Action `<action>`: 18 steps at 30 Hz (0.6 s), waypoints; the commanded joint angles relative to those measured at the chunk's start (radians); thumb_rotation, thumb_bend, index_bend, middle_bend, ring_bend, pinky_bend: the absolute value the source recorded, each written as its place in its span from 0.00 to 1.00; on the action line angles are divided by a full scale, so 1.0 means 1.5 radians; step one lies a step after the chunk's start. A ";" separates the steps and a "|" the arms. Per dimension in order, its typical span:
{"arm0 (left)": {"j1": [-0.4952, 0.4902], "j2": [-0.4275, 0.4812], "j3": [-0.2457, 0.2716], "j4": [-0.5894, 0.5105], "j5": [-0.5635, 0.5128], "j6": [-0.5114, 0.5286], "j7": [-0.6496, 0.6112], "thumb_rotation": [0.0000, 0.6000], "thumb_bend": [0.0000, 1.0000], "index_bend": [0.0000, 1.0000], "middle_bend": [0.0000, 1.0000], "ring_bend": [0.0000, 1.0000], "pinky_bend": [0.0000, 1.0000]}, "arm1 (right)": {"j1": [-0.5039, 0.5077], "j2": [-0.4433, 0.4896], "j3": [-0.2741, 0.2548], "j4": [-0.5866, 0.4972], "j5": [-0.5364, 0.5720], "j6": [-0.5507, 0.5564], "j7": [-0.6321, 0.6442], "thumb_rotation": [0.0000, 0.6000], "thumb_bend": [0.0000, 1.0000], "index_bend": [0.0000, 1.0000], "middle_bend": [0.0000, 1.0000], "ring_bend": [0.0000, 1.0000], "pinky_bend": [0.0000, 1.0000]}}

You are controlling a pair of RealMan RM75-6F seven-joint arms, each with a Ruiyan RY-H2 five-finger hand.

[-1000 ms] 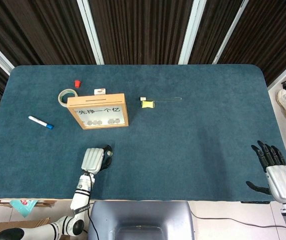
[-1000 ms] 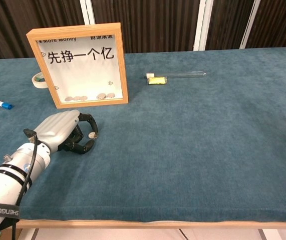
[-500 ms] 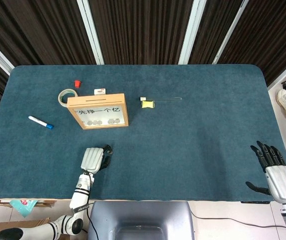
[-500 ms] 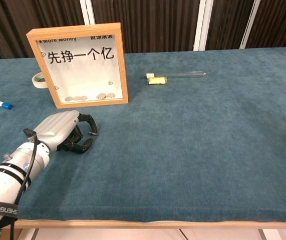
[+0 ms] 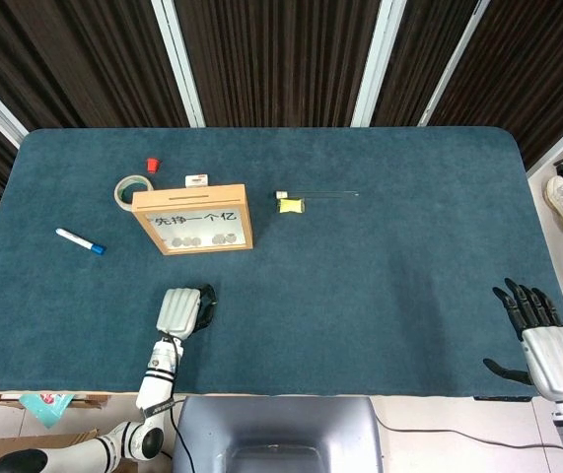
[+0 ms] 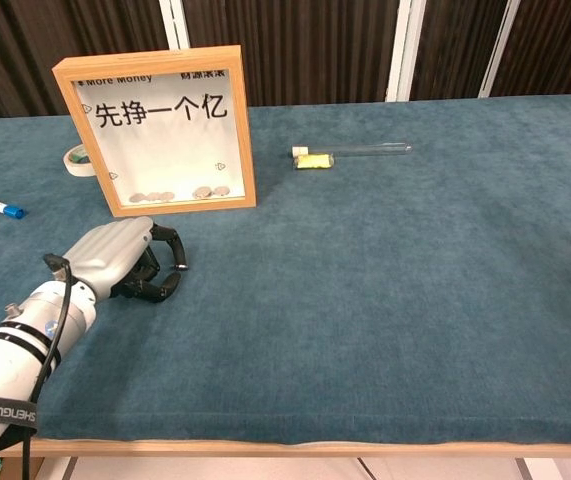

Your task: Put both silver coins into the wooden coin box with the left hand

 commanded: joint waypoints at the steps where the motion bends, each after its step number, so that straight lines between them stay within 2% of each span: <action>1: -0.001 -0.002 -0.003 0.005 0.002 0.001 -0.004 1.00 0.38 0.53 1.00 1.00 1.00 | 0.000 0.000 0.000 0.000 0.000 -0.001 -0.001 1.00 0.20 0.00 0.00 0.00 0.00; 18: -0.001 -0.002 -0.006 0.013 0.017 0.014 -0.016 1.00 0.38 0.53 1.00 1.00 1.00 | 0.002 -0.001 0.000 -0.001 0.003 -0.005 -0.006 1.00 0.20 0.00 0.00 0.00 0.00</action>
